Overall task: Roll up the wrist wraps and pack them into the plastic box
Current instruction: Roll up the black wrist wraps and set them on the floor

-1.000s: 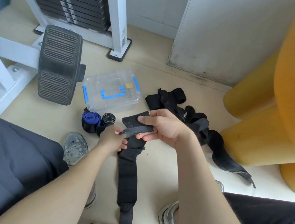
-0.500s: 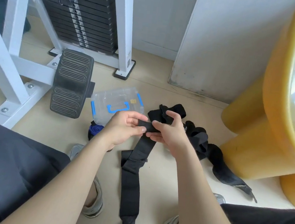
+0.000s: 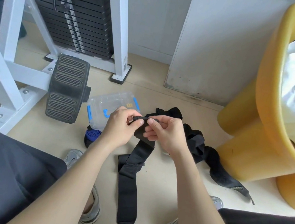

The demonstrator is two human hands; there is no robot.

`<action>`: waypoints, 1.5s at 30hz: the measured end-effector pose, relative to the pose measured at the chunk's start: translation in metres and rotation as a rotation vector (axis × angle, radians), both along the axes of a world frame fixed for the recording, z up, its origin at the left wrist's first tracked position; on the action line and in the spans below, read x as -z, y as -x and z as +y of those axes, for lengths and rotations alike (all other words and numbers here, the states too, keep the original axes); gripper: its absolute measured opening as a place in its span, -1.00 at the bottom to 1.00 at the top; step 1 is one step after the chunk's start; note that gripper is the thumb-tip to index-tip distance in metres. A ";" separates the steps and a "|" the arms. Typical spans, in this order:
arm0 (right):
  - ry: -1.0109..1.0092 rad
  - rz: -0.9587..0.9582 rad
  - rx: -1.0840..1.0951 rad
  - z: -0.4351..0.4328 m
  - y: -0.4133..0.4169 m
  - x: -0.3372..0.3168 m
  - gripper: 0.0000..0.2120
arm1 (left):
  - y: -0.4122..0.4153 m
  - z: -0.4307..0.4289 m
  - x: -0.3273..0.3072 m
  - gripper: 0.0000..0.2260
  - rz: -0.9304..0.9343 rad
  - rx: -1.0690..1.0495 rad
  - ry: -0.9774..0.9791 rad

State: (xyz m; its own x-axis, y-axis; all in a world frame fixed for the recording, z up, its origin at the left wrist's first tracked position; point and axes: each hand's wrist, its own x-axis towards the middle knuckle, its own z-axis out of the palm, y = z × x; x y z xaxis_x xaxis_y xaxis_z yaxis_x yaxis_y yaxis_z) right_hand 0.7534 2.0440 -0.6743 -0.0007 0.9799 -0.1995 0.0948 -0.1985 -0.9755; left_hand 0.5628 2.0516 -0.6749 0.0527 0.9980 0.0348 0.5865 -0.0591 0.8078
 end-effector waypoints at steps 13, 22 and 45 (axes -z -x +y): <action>-0.276 -0.367 0.074 0.002 0.008 0.013 -0.87 | 0.008 0.001 0.009 -0.75 -0.422 0.048 0.161; -0.118 -0.136 0.005 0.002 0.000 0.017 -0.86 | 0.008 0.004 0.013 -0.83 -0.438 0.000 0.238; -0.086 -0.066 -0.116 0.001 -0.011 0.015 -0.81 | 0.017 0.011 0.013 -0.78 -0.435 0.125 0.295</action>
State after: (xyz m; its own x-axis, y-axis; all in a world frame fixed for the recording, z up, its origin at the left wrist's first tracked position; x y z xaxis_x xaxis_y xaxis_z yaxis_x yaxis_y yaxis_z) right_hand 0.7641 2.0452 -0.6891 -0.1042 0.9875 -0.1185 0.1770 -0.0988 -0.9792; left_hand 0.5459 2.0623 -0.6882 0.2150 0.9558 -0.2007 0.1969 0.1588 0.9675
